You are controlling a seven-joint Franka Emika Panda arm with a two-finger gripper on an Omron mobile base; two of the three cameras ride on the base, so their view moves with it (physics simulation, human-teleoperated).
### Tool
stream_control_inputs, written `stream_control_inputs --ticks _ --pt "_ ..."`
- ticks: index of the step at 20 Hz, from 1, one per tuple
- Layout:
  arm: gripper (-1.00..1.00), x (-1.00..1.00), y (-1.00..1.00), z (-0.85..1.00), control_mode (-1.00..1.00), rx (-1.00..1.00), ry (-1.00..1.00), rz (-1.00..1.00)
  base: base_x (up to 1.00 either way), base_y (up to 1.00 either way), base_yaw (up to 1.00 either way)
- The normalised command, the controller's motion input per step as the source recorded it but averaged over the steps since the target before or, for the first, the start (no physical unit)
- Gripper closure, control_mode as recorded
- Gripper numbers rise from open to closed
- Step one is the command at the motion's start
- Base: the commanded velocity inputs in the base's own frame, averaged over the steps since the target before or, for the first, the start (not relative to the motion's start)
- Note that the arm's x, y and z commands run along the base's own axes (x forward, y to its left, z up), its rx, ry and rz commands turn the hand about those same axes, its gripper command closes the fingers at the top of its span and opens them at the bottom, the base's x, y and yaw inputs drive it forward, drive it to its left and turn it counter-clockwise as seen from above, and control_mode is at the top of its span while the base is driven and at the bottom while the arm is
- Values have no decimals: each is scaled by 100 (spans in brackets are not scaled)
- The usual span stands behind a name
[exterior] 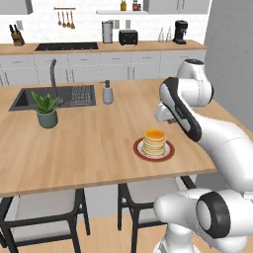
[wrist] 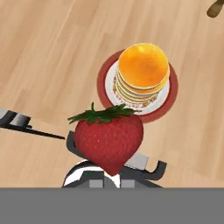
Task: Take the strawberry from the fridge and place it on top of the pancake, located on the dining counter.
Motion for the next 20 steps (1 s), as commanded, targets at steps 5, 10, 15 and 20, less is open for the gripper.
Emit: stream_control_inputs --ticks 5,10,15,20 --pt "100 28 0 -54 -100 0 21 0 0 0 0" --pt "100 -13 -3 -68 -100 0 8 -1 0 0 0" --pt "100 -20 -25 -31 -100 0 0 -3 0 0 0" --pt "100 -2 -23 -2 -100 0 0 -1 0 0 0"
